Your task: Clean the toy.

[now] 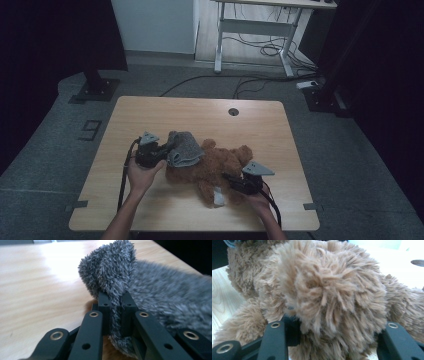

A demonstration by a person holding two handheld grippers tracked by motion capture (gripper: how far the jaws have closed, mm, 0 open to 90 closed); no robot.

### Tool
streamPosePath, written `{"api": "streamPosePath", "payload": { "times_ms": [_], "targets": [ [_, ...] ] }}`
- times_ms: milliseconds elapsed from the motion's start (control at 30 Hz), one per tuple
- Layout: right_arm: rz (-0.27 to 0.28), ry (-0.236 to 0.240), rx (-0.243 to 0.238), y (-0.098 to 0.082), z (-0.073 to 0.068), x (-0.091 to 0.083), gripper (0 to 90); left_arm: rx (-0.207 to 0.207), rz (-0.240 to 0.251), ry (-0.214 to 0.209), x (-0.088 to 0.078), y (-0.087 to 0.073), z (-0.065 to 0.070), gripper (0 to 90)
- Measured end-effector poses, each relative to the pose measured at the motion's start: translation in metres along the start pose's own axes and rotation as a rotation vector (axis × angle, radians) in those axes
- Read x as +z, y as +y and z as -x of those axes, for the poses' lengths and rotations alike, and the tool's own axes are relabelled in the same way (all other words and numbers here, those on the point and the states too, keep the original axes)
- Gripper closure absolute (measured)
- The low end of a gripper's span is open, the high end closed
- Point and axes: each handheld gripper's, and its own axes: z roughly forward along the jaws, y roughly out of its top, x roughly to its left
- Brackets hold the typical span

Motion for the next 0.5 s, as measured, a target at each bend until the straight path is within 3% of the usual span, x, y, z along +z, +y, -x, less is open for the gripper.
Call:
{"api": "streamPosePath", "payload": {
  "times_ms": [167, 367, 400, 500],
  "targets": [
    [0.003, -0.001, 0.006, 0.000, 0.000, 0.000, 47.4, 0.088, 0.025, -0.089, 0.009, 0.026, 0.048, 81.9],
    [0.006, -0.001, 0.008, -0.001, 0.000, 0.000, 47.4, 0.161, 0.011, -0.209, 0.044, 0.054, 0.118, 81.8],
    [0.007, -0.003, 0.006, -0.001, 0.000, 0.000, 47.4, 0.168, -0.008, -0.234, 0.056, 0.059, 0.132, 81.8],
    [0.006, -0.008, 0.000, -0.001, -0.001, 0.000, 47.3, 0.213, -0.076, -0.228, 0.082, 0.063, 0.158, 81.8]
  ]
}}
